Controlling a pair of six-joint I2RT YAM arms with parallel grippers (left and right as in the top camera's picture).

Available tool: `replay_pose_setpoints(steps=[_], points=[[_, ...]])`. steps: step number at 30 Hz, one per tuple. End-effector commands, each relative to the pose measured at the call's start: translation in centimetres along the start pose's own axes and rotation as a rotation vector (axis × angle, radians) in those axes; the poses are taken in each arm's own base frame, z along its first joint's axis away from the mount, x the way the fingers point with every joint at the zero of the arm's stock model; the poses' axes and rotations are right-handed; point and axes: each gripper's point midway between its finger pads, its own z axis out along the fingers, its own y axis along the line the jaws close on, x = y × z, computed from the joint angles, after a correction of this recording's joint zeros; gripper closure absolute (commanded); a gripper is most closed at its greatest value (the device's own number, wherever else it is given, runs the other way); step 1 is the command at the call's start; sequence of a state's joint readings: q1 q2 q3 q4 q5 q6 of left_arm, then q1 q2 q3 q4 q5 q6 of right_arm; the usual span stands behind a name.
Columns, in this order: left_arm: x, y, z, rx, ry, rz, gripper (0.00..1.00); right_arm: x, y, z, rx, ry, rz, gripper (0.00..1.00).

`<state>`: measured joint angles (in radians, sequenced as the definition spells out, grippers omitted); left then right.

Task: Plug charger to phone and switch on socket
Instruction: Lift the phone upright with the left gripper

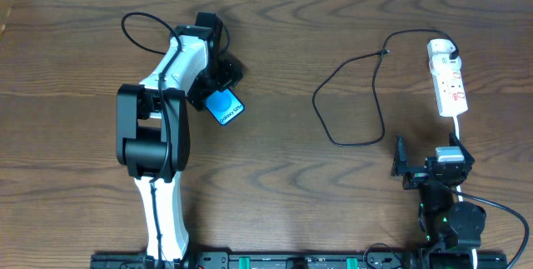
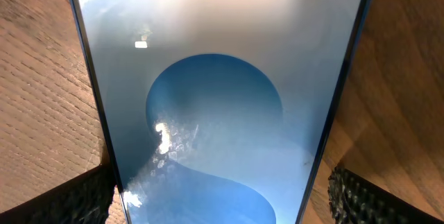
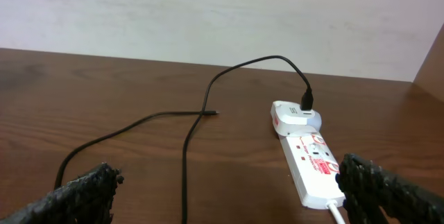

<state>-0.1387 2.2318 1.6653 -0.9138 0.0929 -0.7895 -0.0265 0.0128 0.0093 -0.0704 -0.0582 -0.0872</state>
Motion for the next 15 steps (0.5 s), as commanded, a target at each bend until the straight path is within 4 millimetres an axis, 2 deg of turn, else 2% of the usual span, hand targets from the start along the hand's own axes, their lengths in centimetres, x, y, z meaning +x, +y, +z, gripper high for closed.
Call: replay_pose_setpoints(steps=[1, 15], points=[[1.00, 2.60, 4.43, -0.120, 0.043, -0.019, 0.02, 0.08, 0.10, 0.00, -0.003, -0.001, 0.011, 0.01], [0.93, 2.68, 4.42, -0.125, 0.038, -0.018, 0.07, 0.08, 0.10, 0.00, -0.003, -0.001, 0.011, 0.01]])
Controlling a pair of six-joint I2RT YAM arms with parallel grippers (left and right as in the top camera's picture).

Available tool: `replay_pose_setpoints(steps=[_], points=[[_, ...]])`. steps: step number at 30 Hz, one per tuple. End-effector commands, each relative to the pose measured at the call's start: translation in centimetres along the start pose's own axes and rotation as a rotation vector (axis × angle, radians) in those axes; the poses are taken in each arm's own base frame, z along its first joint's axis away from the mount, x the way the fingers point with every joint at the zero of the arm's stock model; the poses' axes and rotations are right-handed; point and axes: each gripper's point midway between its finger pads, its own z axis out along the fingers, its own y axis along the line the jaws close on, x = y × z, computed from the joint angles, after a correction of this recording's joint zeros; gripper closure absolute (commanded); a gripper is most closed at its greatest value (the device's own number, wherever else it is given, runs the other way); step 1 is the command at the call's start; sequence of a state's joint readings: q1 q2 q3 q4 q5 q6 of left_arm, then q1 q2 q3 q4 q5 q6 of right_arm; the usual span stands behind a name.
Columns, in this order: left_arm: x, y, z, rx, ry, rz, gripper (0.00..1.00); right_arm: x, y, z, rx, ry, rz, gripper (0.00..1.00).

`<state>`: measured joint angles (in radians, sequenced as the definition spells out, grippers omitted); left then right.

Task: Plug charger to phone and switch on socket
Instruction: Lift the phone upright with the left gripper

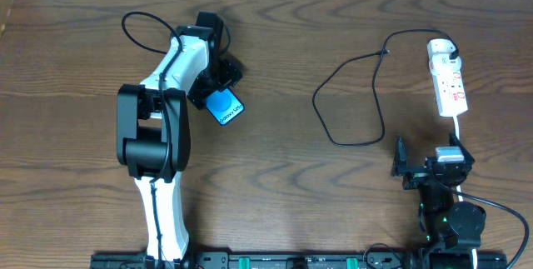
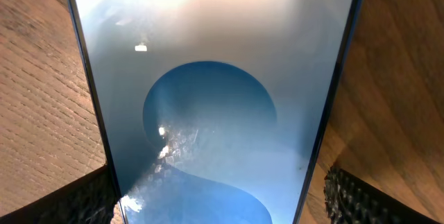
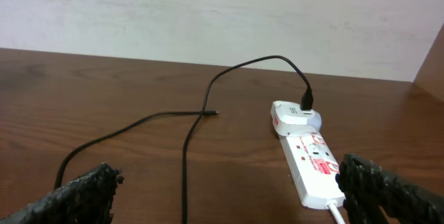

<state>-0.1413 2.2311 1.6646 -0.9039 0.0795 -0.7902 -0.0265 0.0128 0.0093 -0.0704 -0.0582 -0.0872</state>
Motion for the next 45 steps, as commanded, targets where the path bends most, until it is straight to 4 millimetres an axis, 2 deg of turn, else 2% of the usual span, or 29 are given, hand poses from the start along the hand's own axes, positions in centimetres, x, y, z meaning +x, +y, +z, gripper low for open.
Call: replay_pose_setpoints(steps=[1, 12, 23, 28, 45], points=[[1.24, 2.77, 4.42, -0.124, 0.054, -0.019, 0.08, 0.09, 0.10, 0.00, -0.003, -0.001, 0.011, 0.01], [1.24, 2.77, 4.42, -0.124, 0.054, -0.019, 0.14, 0.09, 0.10, 0.00, -0.003, -0.001, 0.011, 0.01], [1.25, 2.77, 4.42, -0.124, 0.055, -0.019, 0.15, 0.09, 0.10, 0.00, -0.003, -0.001, 0.011, 0.01], [1.30, 2.83, 4.41, -0.126, 0.057, -0.019, 0.21, 0.09, 0.10, 0.00, -0.003, -0.001, 0.011, 0.01], [1.15, 2.93, 4.28, -0.125, 0.056, -0.023, 0.23, 0.09, 0.10, 0.00, -0.003, -0.001, 0.011, 0.01]])
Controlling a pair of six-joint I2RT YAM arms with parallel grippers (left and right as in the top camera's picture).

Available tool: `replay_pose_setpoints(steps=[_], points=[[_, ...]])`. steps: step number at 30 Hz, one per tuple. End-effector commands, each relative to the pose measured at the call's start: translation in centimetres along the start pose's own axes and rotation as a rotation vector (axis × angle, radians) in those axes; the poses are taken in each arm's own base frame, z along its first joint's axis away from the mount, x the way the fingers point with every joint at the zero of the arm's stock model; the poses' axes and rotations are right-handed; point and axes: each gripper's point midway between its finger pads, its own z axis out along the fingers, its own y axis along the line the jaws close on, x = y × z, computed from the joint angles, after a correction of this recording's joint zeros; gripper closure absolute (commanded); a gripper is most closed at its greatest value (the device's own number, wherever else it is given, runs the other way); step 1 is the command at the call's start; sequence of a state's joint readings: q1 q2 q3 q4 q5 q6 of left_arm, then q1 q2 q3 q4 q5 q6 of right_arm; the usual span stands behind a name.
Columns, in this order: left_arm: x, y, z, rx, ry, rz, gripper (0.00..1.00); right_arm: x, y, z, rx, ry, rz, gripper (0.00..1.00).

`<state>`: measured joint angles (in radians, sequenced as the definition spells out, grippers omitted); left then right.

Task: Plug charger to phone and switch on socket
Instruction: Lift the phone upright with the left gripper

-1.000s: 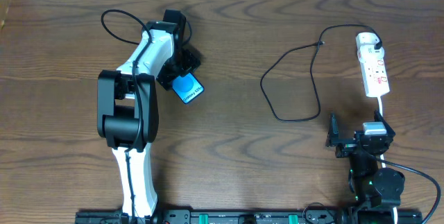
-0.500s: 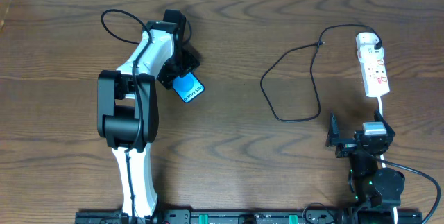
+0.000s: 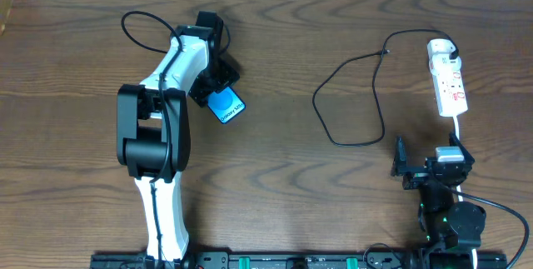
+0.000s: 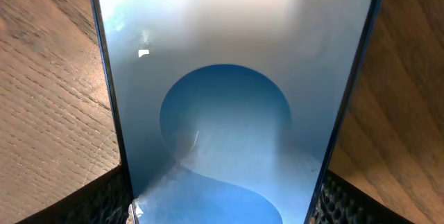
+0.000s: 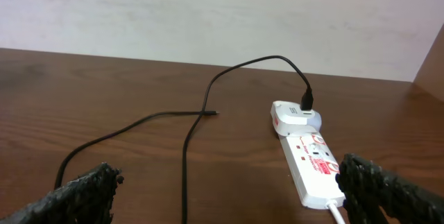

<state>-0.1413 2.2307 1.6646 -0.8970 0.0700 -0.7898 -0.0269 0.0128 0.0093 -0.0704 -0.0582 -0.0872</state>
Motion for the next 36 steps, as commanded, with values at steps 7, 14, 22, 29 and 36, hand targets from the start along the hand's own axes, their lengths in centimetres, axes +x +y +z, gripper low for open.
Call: replay_pose_setpoints(steps=[7, 14, 22, 29, 36], points=[[1.2, 2.6, 3.3, -0.105, 0.054, -0.007, 0.26, 0.1, 0.1, 0.0, -0.003, -0.001, 0.011, 0.01], [0.9, 2.2, 1.6, -0.078, 0.031, 0.004, 0.26, 0.1, 0.1, 0.0, -0.003, -0.001, 0.011, 0.01], [0.7, 2.0, -0.5, -0.052, 0.007, 0.009, 0.27, 0.1, 0.1, 0.0, -0.003, -0.001, 0.011, 0.01], [0.6, 1.7, -2.6, -0.016, -0.019, 0.030, 0.27, 0.1, 0.1, 0.0, -0.003, -0.001, 0.011, 0.01], [0.6, 1.7, -5.1, 0.015, -0.048, 0.030, 0.27, 0.1, 0.1, 0.0, -0.003, -0.001, 0.011, 0.01]])
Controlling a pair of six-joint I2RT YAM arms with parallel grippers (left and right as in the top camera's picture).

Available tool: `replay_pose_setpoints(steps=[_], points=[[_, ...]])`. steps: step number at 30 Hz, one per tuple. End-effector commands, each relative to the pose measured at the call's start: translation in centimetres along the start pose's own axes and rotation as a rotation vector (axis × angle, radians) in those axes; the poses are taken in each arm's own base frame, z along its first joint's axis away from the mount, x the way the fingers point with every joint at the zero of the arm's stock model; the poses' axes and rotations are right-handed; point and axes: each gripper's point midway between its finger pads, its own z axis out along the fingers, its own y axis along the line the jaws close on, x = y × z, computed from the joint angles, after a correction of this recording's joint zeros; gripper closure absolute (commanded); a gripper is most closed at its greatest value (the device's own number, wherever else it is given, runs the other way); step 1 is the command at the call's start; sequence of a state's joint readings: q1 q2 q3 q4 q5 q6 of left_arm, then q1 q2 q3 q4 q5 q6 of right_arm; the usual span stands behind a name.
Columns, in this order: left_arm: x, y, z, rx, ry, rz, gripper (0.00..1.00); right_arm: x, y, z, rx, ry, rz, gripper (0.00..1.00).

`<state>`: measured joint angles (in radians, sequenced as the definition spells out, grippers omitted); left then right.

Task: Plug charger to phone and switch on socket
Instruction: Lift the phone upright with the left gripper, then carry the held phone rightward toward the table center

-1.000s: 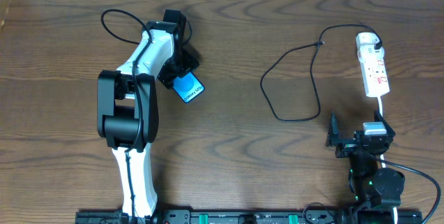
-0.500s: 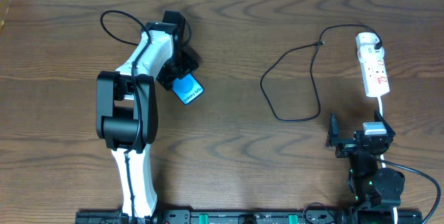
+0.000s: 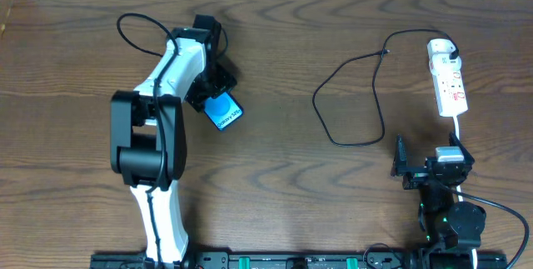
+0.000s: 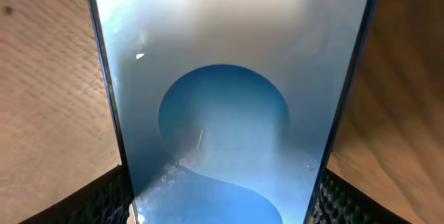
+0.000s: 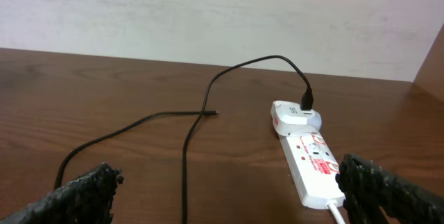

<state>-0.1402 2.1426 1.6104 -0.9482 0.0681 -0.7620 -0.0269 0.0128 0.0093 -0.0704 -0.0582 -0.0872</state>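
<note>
The phone (image 3: 224,112), lit blue screen up, fills the left wrist view (image 4: 229,99). My left gripper (image 3: 213,98) is shut on its lower end, and the black fingers (image 4: 104,200) press both long edges. The wood below it looks blurred. The black charger cable (image 3: 333,136) lies looped at centre right, its free tip (image 3: 385,52) (image 5: 214,113) on the table. Its other end sits in the white adapter (image 5: 295,116) on the white power strip (image 3: 448,86). My right gripper (image 3: 433,162) (image 5: 229,196) stands wide open, well short of the strip.
The left arm's own black lead (image 3: 137,32) curls at the back left. A white wall edge runs behind the table. The strip's white lead (image 3: 460,132) runs down towards the right arm's base.
The left arm has shifted and its elbow sits further left. The gripped phone has turned slightly and lies a little nearer the front. The right arm has not moved.
At first my left gripper stood open around the phone, with gaps between fingers and edges. Then the fingers were pressed against both edges of the phone. Now the phone has shifted with the gripper. The cable, strip and right arm stayed put.
</note>
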Motion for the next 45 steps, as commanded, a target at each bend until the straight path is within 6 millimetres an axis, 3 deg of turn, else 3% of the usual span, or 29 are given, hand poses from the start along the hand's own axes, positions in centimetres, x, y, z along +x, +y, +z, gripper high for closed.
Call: replay_pose_setpoints(steps=[1, 4, 11, 24, 32, 41, 45], points=[[-0.6, 0.2, -3.4, 0.032, -0.061, 0.004, 0.27, 0.1, 0.1, 0.0, -0.003, -0.001, 0.011, 0.01], [-0.2, 0.2, -4.5, 0.053, -0.055, 0.017, 0.27, 0.1, 0.1, 0.0, -0.003, -0.001, 0.011, 0.01], [2.2, -2.3, -7.1, 0.237, 0.034, 0.126, 0.27, 0.1, 0.1, 0.0, -0.003, -0.001, 0.011, 0.01], [7.8, -6.9, -10.9, 0.613, 0.296, 0.352, 0.27, 0.1, 0.1, 0.0, -0.003, -0.001, 0.011, 0.01], [9.8, -8.3, -13.1, 0.765, 0.417, 0.366, 0.27, 0.1, 0.1, 0.0, -0.003, -0.001, 0.011, 0.01], [13.0, -10.0, -19.2, 1.085, 0.682, 0.376, 0.27, 0.1, 0.1, 0.0, -0.003, -0.001, 0.011, 0.01], [13.4, -10.1, -20.5, 1.130, 0.751, 0.347, 0.27, 0.1, 0.1, 0.0, -0.003, -0.001, 0.011, 0.01]])
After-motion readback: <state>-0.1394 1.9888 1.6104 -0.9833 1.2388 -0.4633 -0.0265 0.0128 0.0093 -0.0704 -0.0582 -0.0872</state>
